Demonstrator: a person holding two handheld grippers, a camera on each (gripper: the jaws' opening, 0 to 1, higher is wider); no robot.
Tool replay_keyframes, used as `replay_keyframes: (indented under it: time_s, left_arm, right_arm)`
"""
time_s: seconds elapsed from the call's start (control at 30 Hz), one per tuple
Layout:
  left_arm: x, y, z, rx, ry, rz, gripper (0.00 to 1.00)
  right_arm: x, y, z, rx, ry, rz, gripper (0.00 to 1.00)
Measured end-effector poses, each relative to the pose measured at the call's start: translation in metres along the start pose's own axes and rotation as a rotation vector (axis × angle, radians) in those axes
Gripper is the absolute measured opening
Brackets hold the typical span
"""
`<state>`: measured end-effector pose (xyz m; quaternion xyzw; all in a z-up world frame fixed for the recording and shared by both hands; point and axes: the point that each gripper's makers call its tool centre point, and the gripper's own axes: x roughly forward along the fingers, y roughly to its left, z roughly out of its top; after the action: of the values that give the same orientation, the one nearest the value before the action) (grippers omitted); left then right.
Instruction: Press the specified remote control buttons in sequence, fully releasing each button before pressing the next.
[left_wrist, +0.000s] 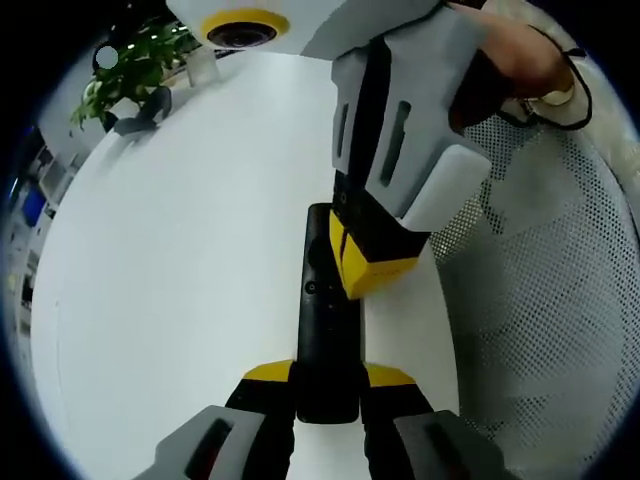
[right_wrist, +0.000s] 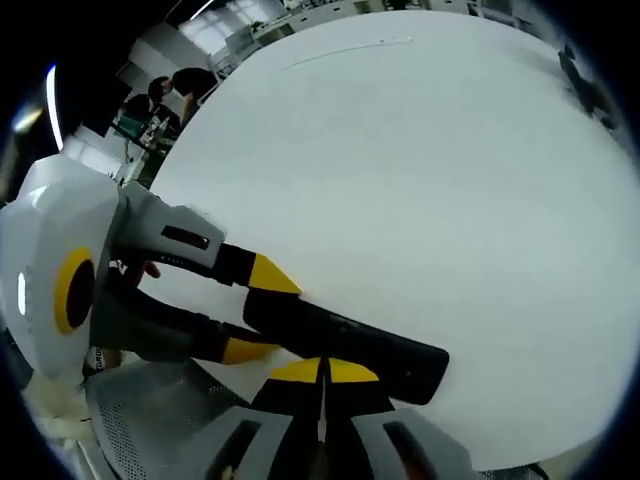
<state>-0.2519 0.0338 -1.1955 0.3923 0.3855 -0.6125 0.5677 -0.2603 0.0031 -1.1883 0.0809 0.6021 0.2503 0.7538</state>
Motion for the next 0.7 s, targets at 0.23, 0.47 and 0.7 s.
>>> replay_keyframes:
  time_s: [0.23,0.47,0.7]
  left_arm:
    - [0.000,0.000,0.000,-0.004,-0.006,0.000,0.23]
    - [0.000,0.000,0.000,-0.009,-0.009,-0.001,0.23]
    - [0.000,0.001,0.000,-0.015,-0.014,0.000,0.23]
  right_arm:
    - [-0.002,0.001,0.014,0.019,-0.044,0.025,0.00]
    - [0.003,0.006,0.015,0.034,-0.042,0.053,0.00]
    - [0.004,0.006,0.014,0.013,-0.048,0.039,0.00]
